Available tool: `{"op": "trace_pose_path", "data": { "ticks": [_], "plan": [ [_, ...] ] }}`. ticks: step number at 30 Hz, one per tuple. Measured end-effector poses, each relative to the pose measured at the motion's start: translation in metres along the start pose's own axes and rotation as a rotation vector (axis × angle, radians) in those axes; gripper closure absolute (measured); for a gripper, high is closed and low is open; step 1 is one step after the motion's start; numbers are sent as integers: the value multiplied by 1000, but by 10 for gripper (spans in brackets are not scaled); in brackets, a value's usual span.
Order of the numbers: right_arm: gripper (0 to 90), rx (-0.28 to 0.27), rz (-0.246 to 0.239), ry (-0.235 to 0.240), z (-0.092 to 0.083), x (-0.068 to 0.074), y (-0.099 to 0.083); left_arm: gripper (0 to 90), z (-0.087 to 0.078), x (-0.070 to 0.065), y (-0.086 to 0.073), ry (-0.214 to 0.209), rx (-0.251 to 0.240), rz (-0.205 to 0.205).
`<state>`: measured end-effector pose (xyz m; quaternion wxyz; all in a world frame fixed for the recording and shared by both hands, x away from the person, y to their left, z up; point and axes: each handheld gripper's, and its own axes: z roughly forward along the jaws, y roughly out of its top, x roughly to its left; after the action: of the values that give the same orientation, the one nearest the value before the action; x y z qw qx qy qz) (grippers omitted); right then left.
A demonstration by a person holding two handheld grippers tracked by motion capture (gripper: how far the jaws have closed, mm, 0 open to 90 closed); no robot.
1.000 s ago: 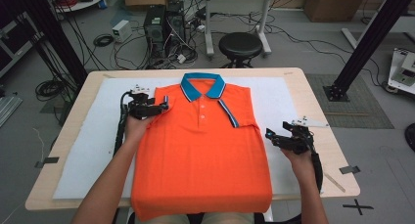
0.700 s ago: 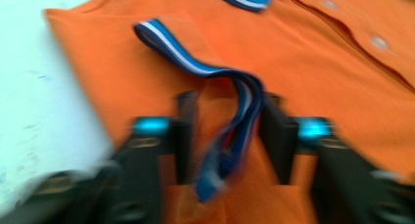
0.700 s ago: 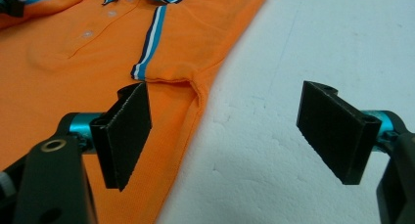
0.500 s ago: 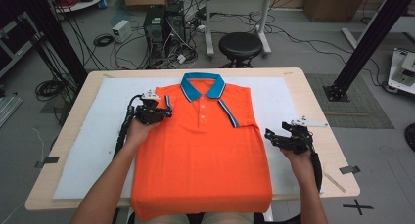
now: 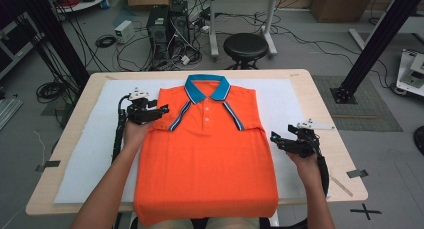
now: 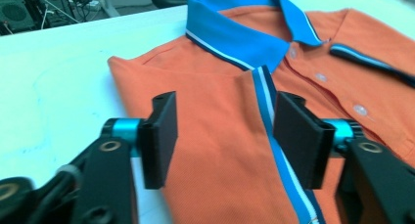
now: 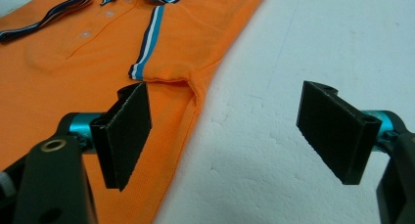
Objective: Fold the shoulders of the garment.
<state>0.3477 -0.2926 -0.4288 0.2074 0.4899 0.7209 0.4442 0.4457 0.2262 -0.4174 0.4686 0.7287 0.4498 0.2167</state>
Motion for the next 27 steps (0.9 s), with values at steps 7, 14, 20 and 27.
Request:
{"op": "trace_pose_path", "data": {
  "ticks": [7, 14, 20, 27],
  "plan": [
    [210, 7, -9, -15, 5, 3, 2, 311, -4, 13, -20, 71, 31, -43],
    [210, 13, -11, -13, 7, 5, 2, 312, -1, 16, -33, 124, 110, -20],
    [210, 11, -9, -16, 7, 4, 2, 316, 1, 13, -34, 172, 161, 29],
    [210, 5, -2, -16, 5, 2, 1, 291, -19, 21, -33, 61, -14, -79]
  ]
}}
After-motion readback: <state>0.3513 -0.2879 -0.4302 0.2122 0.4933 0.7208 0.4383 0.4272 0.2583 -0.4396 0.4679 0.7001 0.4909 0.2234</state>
